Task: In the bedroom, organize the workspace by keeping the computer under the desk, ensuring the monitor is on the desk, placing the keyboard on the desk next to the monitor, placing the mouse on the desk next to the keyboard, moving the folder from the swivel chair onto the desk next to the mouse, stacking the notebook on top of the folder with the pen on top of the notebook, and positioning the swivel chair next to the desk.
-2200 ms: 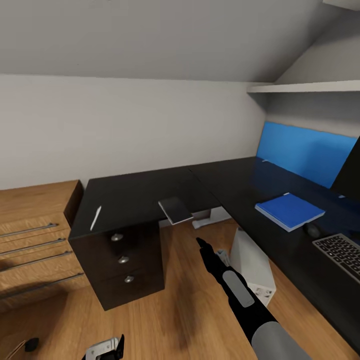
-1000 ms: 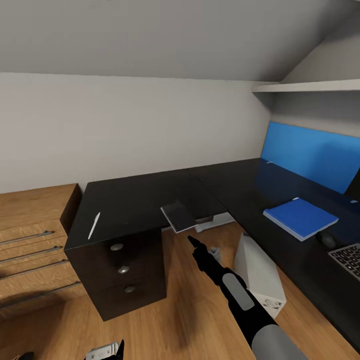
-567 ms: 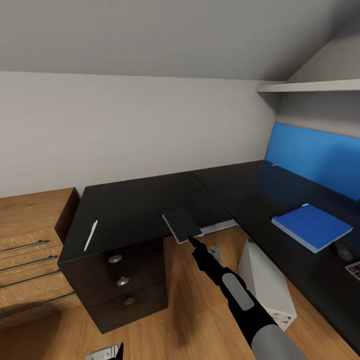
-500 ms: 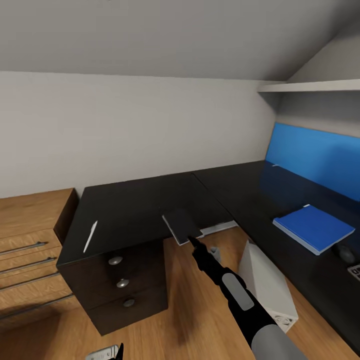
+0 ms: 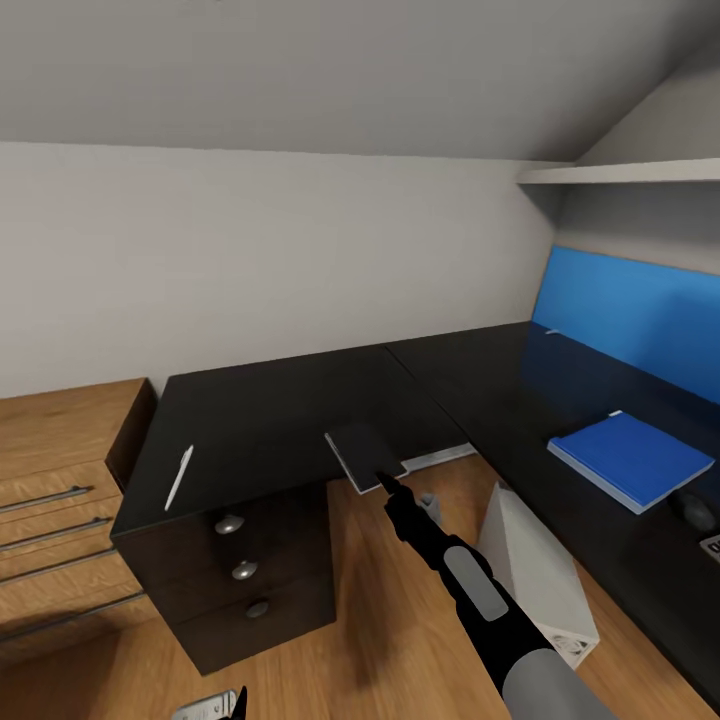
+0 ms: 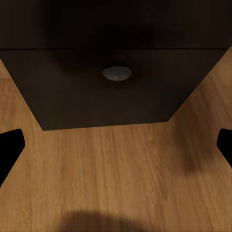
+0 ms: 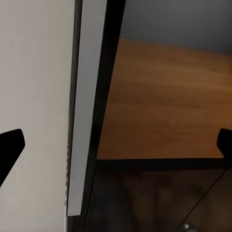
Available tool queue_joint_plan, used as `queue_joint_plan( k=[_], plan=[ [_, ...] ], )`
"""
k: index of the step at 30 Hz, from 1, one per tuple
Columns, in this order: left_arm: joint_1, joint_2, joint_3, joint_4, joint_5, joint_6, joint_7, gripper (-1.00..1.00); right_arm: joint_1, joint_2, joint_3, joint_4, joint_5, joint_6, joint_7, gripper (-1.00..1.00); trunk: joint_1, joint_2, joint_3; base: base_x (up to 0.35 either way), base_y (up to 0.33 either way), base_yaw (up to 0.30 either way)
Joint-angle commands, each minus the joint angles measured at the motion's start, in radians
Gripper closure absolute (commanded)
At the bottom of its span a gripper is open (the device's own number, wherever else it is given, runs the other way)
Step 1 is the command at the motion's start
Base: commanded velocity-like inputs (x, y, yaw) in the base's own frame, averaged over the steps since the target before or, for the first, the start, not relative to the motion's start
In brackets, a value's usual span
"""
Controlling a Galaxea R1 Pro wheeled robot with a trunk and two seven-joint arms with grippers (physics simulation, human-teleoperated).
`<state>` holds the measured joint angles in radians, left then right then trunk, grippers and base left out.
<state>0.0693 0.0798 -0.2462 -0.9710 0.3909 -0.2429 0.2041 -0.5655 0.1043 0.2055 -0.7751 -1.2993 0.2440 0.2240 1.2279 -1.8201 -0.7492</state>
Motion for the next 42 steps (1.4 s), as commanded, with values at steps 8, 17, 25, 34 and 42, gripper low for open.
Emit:
queue_joint_plan(
  k=[8, 17, 25, 34, 42],
  plan=[
    [0.0, 0.002, -0.005, 0.0, 0.008, -0.005, 0.007, -1.0, -0.001, 0.0, 0.0, 0.0, -0.008, 0.003, 0.001, -1.0, 0.0, 0.0, -0.001, 0.099, 0.086, 0.0],
    [0.0, 0.002, -0.005, 0.0, 0.008, -0.004, 0.008, -1.0, -0.001, 0.0, -0.001, 0.0, -0.008, 0.005, 0.0, -1.0, 0.0, 0.0, -0.001, 0.018, 0.016, 0.0],
    [0.0, 0.002, -0.005, 0.0, 0.008, -0.004, 0.008, -1.0, -0.001, -0.001, -0.001, 0.0, -0.008, 0.004, -0.002, 1.0, 0.0, 0.0, -0.001, 0.001, 0.001, 0.0],
    [0.0, 0.002, -0.005, 0.003, 0.008, -0.004, 0.008, -1.0, -0.001, -0.001, -0.001, 0.0, -0.007, 0.004, 0.001, 1.0, 0.0, 0.0, -0.001, 0.0, 0.0, 0.0],
    [0.0, 0.002, -0.005, 0.005, 0.008, -0.004, 0.008, -1.0, -0.001, -0.001, -0.001, 0.0, -0.004, 0.003, 0.003, 1.0, -0.019, 0.035, 0.015, 0.0, 0.0, 0.0]
  ],
)
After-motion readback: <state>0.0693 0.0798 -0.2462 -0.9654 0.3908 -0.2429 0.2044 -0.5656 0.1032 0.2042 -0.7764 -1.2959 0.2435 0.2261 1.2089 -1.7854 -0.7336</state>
